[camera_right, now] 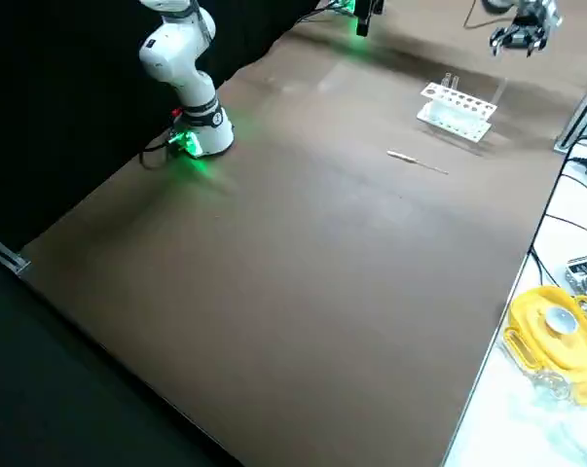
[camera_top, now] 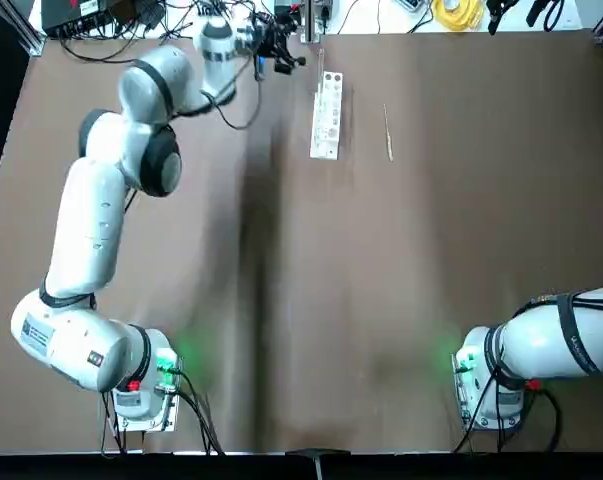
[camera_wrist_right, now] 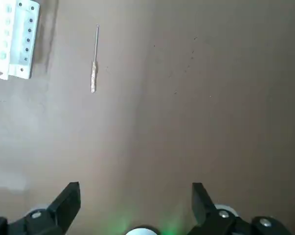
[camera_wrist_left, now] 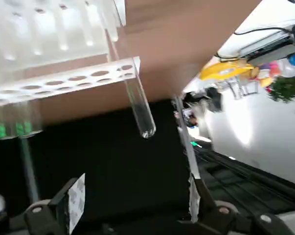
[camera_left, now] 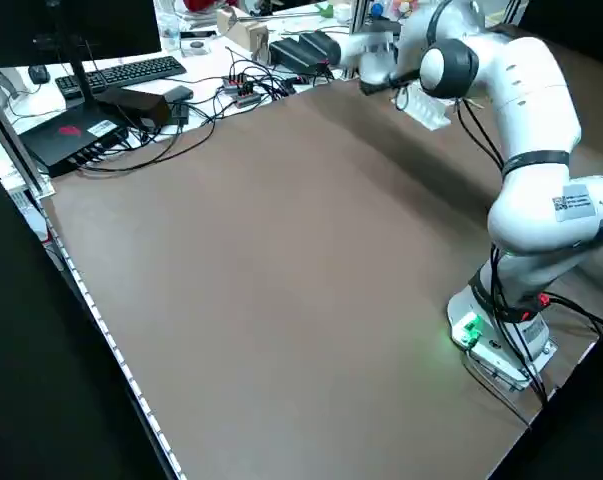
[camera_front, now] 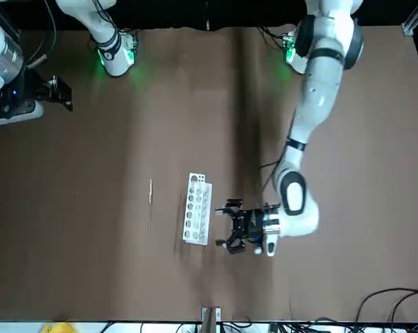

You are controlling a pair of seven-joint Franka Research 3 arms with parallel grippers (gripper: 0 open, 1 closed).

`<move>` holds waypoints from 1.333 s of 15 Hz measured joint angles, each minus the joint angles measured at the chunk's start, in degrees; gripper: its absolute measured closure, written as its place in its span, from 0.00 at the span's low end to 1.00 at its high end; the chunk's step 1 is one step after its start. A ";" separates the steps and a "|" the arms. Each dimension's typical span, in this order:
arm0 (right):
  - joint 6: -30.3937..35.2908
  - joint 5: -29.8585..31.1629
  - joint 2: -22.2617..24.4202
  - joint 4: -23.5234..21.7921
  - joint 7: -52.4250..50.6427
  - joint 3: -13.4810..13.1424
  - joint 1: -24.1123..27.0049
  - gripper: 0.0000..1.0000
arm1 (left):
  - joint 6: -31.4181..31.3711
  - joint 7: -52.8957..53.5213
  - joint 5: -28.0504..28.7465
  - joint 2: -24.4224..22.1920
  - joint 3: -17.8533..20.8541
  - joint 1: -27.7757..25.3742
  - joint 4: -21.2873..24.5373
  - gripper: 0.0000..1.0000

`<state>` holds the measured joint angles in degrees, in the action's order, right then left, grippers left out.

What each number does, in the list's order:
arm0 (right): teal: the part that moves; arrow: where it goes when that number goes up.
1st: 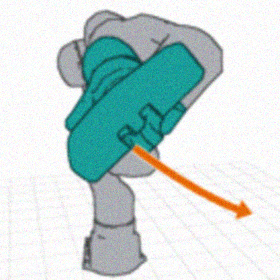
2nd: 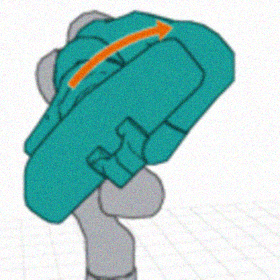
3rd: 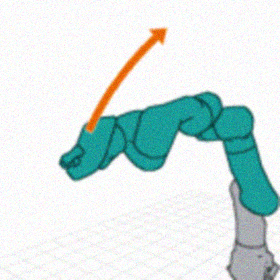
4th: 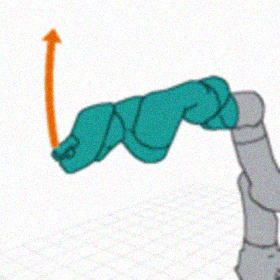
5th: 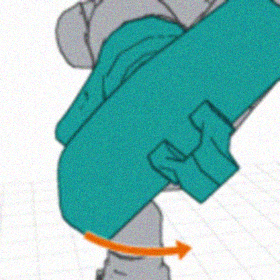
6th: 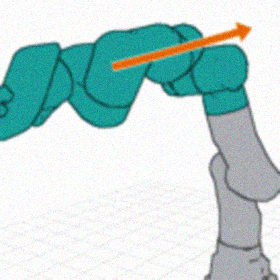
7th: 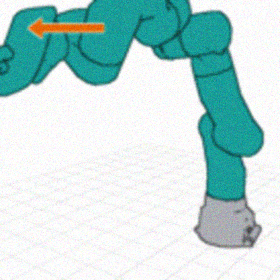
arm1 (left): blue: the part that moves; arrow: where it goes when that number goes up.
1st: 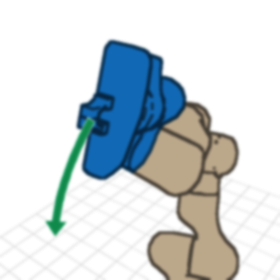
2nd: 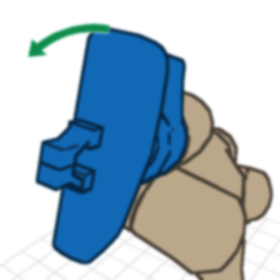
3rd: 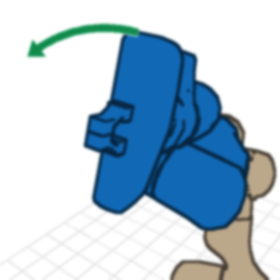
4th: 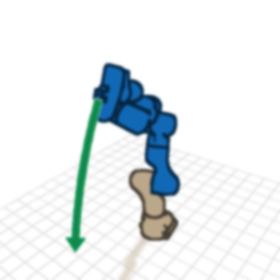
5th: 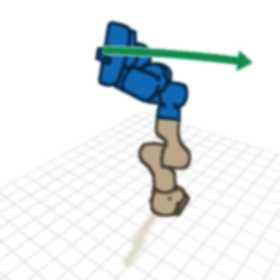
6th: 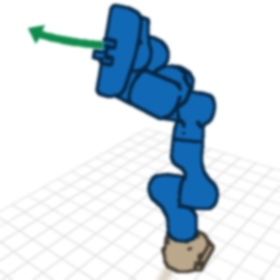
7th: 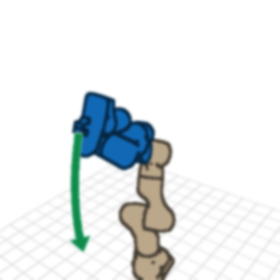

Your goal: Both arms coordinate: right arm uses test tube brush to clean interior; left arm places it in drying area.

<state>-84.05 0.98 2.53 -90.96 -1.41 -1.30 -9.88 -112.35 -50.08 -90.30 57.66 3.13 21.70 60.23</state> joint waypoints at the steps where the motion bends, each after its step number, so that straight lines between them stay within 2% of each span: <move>1: -0.02 0.00 0.00 -0.01 0.00 0.01 -0.01 0.00 | 1.88 -1.44 5.50 -1.87 0.02 -1.30 -0.01 0.00; 4: -0.06 0.00 0.00 0.00 0.00 0.02 -0.05 0.00 | 8.97 -3.53 20.66 -7.54 0.14 -4.65 0.06 0.00; 8: -0.15 0.00 0.00 0.00 0.00 0.02 -0.06 0.00 | 18.31 -3.29 43.98 -14.07 0.27 -7.45 0.20 0.00; 10: -0.19 0.00 0.00 0.00 0.00 0.02 -0.05 0.00 | 21.84 -0.93 53.12 -16.47 0.32 -8.97 0.31 0.00; 15: -1.56 -0.01 0.00 0.03 0.11 -0.20 0.21 0.00 | 24.54 19.22 70.96 -21.75 0.33 -11.21 0.56 0.00; 18: -2.05 0.04 0.00 0.05 0.40 -0.85 1.80 0.00 | 24.91 29.56 76.53 -26.57 0.38 -11.53 2.24 0.00; 19: -2.94 0.03 0.00 0.07 0.36 -1.36 3.61 0.00 | 25.01 33.35 78.54 -30.62 0.45 -12.05 4.98 0.00; 20: -3.06 0.03 0.00 0.12 0.36 -1.50 4.17 0.00 | 25.01 35.48 79.29 -32.72 0.45 -12.44 6.58 0.00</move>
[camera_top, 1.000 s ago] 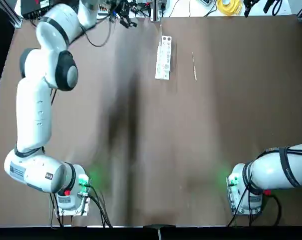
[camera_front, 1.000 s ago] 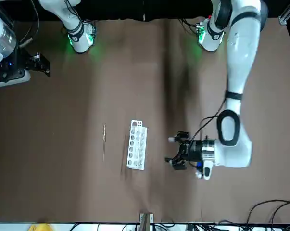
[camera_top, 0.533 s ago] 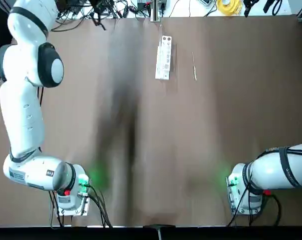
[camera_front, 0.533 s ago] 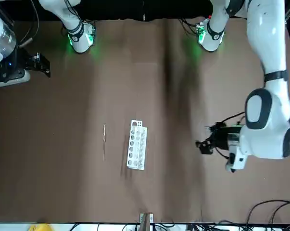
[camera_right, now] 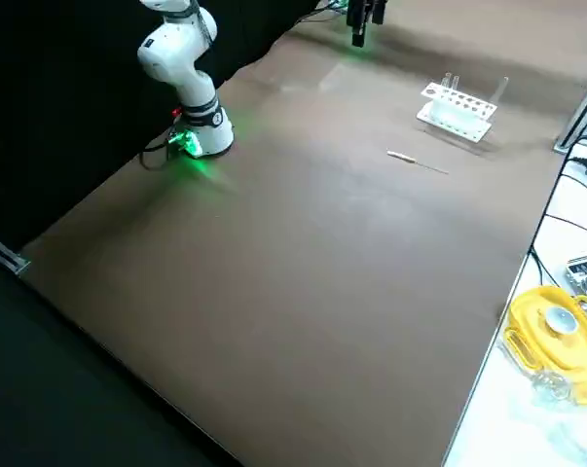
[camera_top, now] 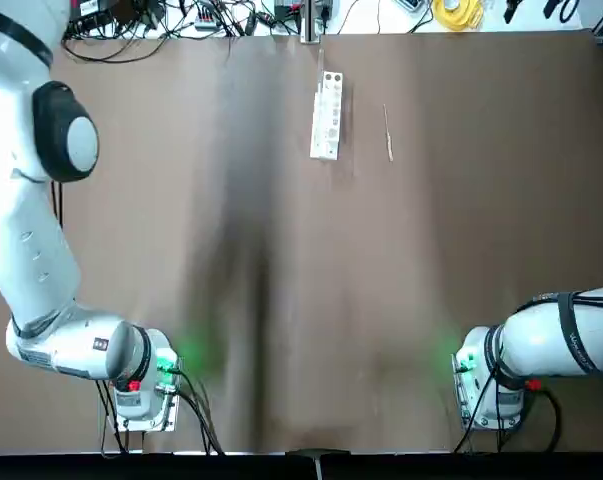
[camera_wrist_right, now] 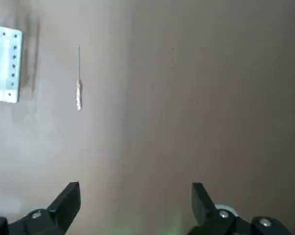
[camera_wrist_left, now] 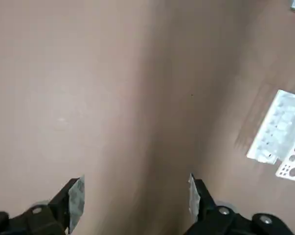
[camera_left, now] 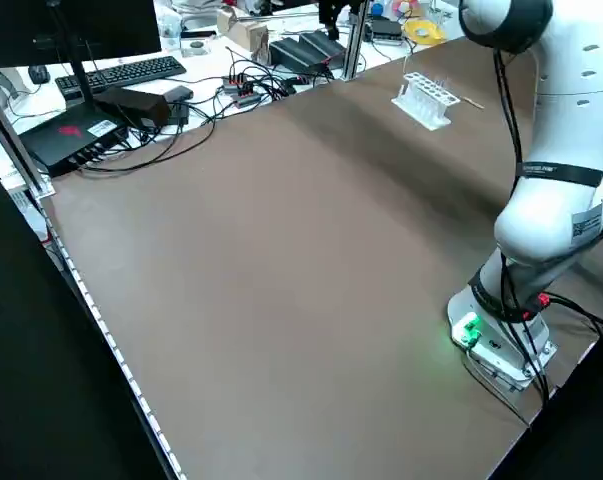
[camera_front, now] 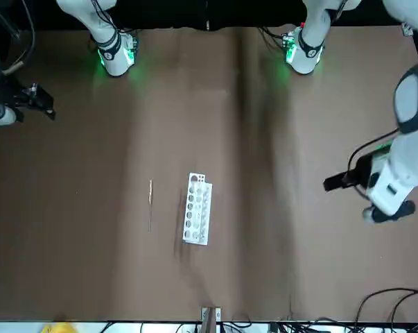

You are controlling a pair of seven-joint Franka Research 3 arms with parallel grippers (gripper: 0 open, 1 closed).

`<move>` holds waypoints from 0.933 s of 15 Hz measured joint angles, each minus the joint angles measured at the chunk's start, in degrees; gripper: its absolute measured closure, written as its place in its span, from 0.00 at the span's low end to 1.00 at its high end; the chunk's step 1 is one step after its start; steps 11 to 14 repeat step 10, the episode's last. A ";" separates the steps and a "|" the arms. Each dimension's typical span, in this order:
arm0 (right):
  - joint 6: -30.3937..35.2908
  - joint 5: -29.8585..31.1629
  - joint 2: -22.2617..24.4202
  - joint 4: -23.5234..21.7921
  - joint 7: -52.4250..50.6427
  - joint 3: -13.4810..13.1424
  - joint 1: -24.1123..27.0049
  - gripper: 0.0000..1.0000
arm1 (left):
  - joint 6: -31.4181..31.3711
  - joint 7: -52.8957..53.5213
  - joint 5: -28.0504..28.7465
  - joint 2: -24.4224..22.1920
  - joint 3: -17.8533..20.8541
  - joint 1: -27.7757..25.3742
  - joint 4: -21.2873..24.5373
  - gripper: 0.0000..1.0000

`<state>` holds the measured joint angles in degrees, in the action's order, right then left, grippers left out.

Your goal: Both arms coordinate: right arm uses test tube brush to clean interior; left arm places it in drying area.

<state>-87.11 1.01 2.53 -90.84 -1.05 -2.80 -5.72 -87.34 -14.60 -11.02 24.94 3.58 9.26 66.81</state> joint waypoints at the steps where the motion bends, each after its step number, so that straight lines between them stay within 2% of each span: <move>1: -0.02 -0.02 0.00 0.09 0.10 -0.05 0.31 0.00 | -0.09 2.55 1.26 -2.14 0.00 -0.31 1.67 0.00; 5: -0.03 -0.10 0.05 0.30 4.65 0.30 0.20 0.00 | -2.97 9.35 7.87 -11.53 0.02 -0.66 10.64 0.00; 8: 0.00 -0.10 0.10 0.32 5.41 0.24 0.30 0.00 | -3.58 10.20 9.39 -17.05 -0.01 -0.60 16.80 0.00; 10: 0.06 -0.10 0.10 0.32 5.41 0.13 0.33 0.00 | -3.77 10.27 9.69 -18.55 -0.06 -0.52 18.34 0.00; 14: 0.06 -0.10 0.10 0.32 5.41 0.13 0.33 0.00 | -3.77 10.27 9.69 -18.55 -0.06 -0.52 18.34 0.00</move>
